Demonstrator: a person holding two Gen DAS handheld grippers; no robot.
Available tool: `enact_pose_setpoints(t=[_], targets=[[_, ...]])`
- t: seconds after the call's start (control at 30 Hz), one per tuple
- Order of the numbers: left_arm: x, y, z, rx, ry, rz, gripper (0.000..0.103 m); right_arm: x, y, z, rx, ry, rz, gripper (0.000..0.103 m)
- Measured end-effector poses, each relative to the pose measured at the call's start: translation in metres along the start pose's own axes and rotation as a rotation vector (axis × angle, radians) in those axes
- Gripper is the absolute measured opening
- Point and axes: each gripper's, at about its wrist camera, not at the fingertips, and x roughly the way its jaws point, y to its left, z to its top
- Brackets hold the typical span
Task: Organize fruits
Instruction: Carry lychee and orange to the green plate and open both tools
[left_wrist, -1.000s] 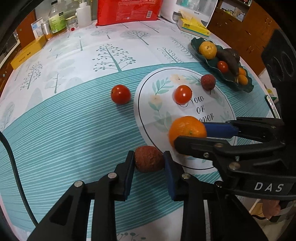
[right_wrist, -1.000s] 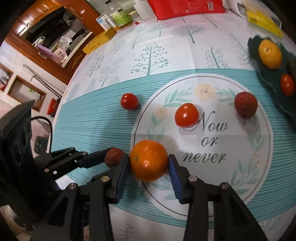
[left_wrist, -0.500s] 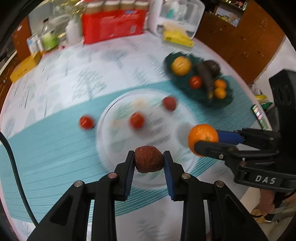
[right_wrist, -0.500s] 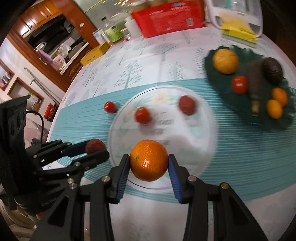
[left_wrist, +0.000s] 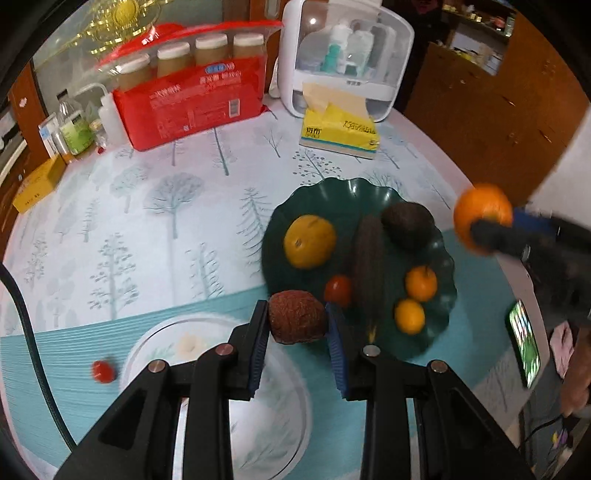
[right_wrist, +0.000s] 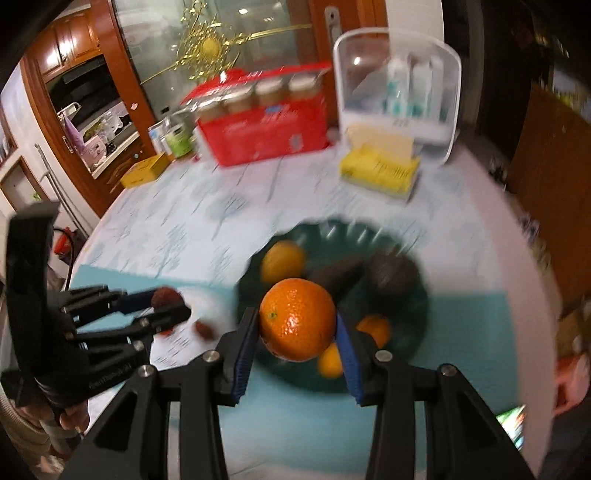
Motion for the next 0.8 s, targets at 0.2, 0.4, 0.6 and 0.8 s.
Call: enact_pose_setpoints(t=[0.2, 0.4, 0.6, 0.8], targets=[[0.053, -0.006, 0.013, -0.079, 0.057, 0.043, 0.029, 0.061, -0.045, 0.049, -0.032, 0.045, -0.006, 0.042], [0.081, -0.006, 0.011, -0.123, 0.098, 0.062, 0.029, 0.126, -0.049, 0.062, -0.031, 0.125, 0.058, 0.042], [0.097, -0.005, 0.01, -0.143, 0.124, 0.079, 0.029, 0.167, -0.035, 0.053, -0.069, 0.193, 0.098, 0.042], [0.099, -0.008, 0.011, -0.131, 0.125, 0.094, 0.03, 0.187, -0.035, 0.046, -0.081, 0.215, 0.062, 0.044]])
